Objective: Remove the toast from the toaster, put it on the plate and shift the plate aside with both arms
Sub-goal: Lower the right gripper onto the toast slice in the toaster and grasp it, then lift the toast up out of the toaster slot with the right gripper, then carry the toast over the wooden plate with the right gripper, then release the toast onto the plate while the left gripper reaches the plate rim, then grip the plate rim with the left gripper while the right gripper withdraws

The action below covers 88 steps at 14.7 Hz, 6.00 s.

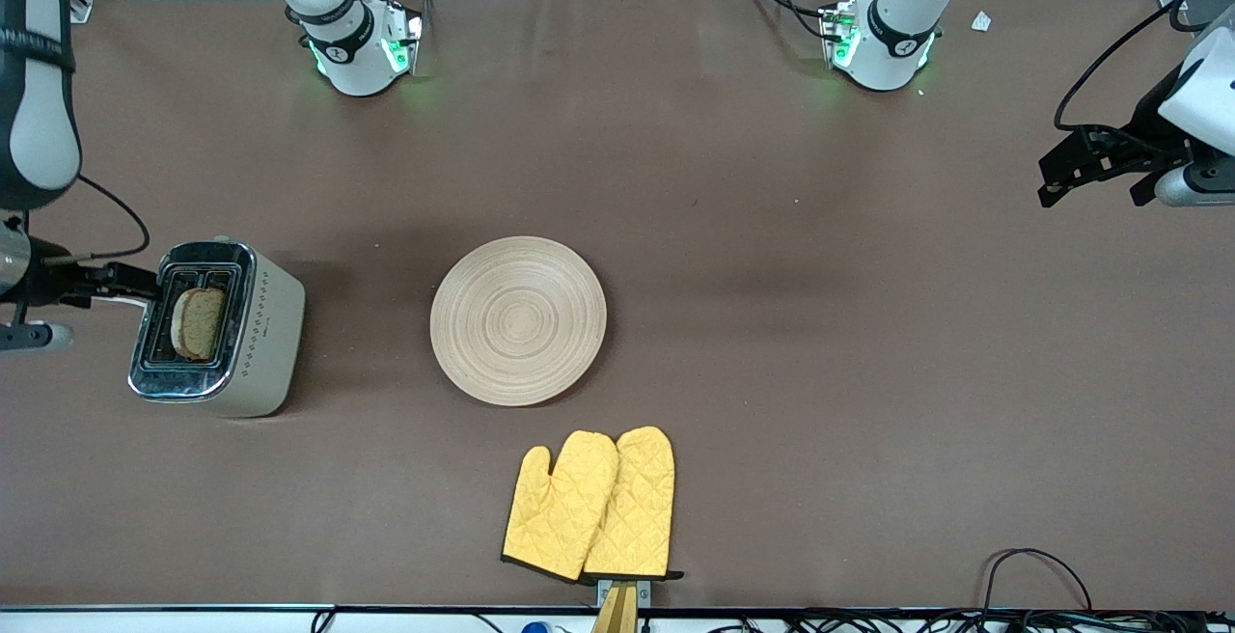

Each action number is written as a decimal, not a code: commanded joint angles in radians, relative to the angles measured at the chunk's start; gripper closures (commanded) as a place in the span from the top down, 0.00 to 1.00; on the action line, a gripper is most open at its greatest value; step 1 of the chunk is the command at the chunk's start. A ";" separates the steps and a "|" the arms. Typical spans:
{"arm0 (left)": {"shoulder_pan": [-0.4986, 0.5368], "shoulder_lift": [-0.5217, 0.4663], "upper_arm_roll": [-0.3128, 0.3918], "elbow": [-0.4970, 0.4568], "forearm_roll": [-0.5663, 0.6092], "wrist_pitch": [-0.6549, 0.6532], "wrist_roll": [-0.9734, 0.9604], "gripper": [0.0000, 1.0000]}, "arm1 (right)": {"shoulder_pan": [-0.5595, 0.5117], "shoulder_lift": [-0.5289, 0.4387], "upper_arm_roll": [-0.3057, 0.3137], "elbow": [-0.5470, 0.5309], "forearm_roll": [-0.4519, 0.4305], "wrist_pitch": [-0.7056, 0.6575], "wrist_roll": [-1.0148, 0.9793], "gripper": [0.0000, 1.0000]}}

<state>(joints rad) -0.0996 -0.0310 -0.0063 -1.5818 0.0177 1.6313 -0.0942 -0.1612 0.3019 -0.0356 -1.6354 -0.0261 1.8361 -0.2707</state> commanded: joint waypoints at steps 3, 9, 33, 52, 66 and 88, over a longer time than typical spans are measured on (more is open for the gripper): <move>0.008 0.008 -0.001 0.022 -0.012 -0.021 0.016 1.00 | 0.002 0.023 0.013 -0.058 0.015 0.072 -0.008 1.00; 0.008 0.006 -0.001 0.019 -0.012 -0.028 0.019 1.00 | 0.015 0.062 0.016 -0.058 0.048 0.078 0.005 0.03; 0.008 0.006 0.002 0.016 -0.012 -0.028 0.025 1.00 | 0.254 0.031 0.019 -0.085 0.514 0.009 0.087 0.00; 0.009 0.011 0.002 0.014 -0.013 -0.034 0.043 1.00 | 0.473 0.138 0.011 -0.320 0.871 0.443 -0.019 0.25; -0.159 0.504 -0.014 0.060 -0.654 0.158 0.054 1.00 | 0.350 -0.084 -0.072 -0.320 0.489 0.301 0.125 1.00; -0.575 1.025 -0.017 0.276 -1.200 0.820 0.238 0.01 | 0.325 -0.267 -0.205 0.123 0.011 -0.232 0.151 1.00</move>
<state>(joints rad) -0.6729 0.9980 -0.0228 -1.3084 -1.1747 2.4494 0.0993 0.1668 0.0298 -0.2398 -1.5387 0.0055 1.6183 -0.1278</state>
